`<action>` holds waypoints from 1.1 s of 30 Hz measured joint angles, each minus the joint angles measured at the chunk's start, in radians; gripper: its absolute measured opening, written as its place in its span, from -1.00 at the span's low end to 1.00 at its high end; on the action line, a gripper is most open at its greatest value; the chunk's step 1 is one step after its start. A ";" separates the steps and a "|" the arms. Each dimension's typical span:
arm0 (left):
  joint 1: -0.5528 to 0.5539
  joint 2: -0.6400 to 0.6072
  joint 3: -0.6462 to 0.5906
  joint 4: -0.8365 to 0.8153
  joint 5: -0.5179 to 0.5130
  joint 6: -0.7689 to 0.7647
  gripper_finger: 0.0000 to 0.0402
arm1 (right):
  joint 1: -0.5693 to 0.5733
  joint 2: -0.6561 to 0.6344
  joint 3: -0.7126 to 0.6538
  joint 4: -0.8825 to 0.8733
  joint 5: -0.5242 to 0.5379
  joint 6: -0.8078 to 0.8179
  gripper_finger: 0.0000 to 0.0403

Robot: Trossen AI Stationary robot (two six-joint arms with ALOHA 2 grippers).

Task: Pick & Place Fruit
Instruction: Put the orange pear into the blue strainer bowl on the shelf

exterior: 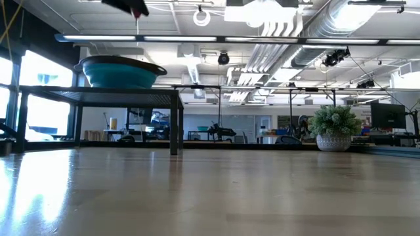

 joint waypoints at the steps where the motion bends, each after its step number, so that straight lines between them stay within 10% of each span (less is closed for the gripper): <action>1: 0.027 0.001 0.000 -0.023 0.027 -0.024 -0.32 | 0.000 0.000 0.000 0.000 0.000 0.000 0.09; 16: 0.373 0.002 0.000 -0.238 0.380 -0.234 -0.32 | -0.003 0.000 0.000 -0.001 0.000 0.002 0.09; 33: 0.405 0.002 0.000 -0.236 0.371 -0.204 0.00 | -0.029 0.000 0.000 -0.002 -0.004 0.001 0.09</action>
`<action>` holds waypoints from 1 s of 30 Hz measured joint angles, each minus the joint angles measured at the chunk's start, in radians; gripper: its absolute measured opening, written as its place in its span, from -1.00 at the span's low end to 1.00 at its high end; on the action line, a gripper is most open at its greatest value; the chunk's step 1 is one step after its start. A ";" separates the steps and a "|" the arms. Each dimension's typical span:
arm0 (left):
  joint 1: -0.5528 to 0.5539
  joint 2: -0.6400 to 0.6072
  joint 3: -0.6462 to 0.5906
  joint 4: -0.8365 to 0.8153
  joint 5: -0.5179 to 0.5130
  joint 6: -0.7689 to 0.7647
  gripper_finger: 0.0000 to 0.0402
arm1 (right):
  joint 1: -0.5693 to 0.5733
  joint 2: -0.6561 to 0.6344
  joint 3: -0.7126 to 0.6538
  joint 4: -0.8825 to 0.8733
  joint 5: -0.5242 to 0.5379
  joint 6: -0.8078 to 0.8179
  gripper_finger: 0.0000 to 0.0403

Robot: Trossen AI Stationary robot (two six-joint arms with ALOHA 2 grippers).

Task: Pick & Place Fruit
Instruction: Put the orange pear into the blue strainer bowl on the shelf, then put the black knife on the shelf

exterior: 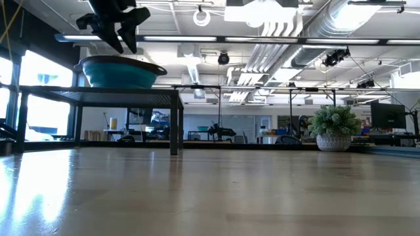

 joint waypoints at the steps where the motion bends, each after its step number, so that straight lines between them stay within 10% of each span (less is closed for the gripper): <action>1: 0.000 0.000 0.000 0.001 0.000 0.001 0.03 | 0.000 0.000 0.000 0.000 0.000 -0.001 0.09; 8: -0.002 0.000 0.000 0.035 0.000 0.056 -0.04 | 0.000 0.000 0.000 0.000 0.000 -0.002 0.09; 18: -0.002 0.000 0.000 0.117 0.147 0.168 -0.90 | 0.000 0.000 0.000 0.000 0.000 0.006 0.05; 30: -0.162 0.001 0.000 0.291 0.217 0.350 -0.99 | 0.000 0.000 0.000 0.001 -0.057 0.005 -0.61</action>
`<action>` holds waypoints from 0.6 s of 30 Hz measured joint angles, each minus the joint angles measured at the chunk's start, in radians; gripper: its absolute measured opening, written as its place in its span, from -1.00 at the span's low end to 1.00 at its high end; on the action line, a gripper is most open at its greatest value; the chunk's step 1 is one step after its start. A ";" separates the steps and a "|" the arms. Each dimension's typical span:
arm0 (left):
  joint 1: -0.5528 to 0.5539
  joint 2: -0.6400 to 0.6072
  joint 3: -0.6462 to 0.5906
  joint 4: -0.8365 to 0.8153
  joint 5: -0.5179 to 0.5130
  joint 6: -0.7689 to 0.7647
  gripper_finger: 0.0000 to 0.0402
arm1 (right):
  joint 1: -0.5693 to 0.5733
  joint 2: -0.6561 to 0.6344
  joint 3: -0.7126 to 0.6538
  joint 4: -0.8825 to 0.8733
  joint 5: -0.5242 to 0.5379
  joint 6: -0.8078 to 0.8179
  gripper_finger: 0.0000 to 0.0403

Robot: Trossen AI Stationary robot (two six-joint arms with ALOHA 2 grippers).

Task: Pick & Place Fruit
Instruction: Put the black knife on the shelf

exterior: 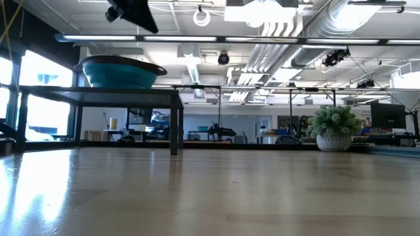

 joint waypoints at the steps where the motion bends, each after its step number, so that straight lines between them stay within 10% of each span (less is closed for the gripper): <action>1: -0.021 0.000 0.000 0.025 0.000 0.026 -0.99 | 0.000 0.000 0.000 0.002 0.000 0.000 -0.69; 18: -0.352 0.005 -0.013 0.279 -0.025 0.270 -1.00 | 0.015 -0.019 0.000 0.071 0.088 -0.035 -0.99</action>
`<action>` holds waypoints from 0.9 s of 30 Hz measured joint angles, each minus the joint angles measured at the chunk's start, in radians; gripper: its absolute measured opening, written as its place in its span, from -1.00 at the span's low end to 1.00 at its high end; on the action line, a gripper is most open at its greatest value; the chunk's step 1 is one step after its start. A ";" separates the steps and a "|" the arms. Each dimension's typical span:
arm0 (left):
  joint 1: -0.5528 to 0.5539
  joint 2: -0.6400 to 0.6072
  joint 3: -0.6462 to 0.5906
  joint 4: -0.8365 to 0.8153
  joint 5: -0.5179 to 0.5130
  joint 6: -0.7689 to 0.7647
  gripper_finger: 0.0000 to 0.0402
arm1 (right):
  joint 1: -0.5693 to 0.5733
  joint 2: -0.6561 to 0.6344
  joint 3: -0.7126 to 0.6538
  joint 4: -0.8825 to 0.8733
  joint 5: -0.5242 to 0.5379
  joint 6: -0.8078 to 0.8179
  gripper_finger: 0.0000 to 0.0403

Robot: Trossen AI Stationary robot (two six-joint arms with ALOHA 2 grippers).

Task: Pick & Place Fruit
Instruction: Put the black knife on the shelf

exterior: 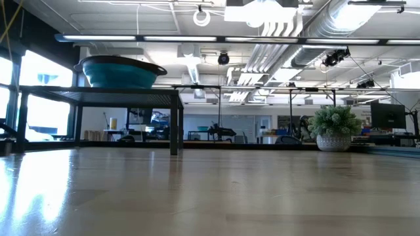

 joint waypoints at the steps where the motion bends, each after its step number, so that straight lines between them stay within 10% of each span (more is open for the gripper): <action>1: -0.017 0.001 -0.014 0.037 0.000 0.039 -1.00 | 0.001 -0.006 0.000 0.004 -0.001 -0.003 -0.99; 12: 0.008 0.003 -0.260 0.571 0.406 0.356 -1.00 | 0.007 -0.063 0.000 -0.008 -0.166 -0.028 -0.99; 27: 0.153 0.000 -0.269 0.549 0.578 0.401 -1.00 | -0.111 -0.066 -0.127 0.092 -0.209 -0.079 -0.99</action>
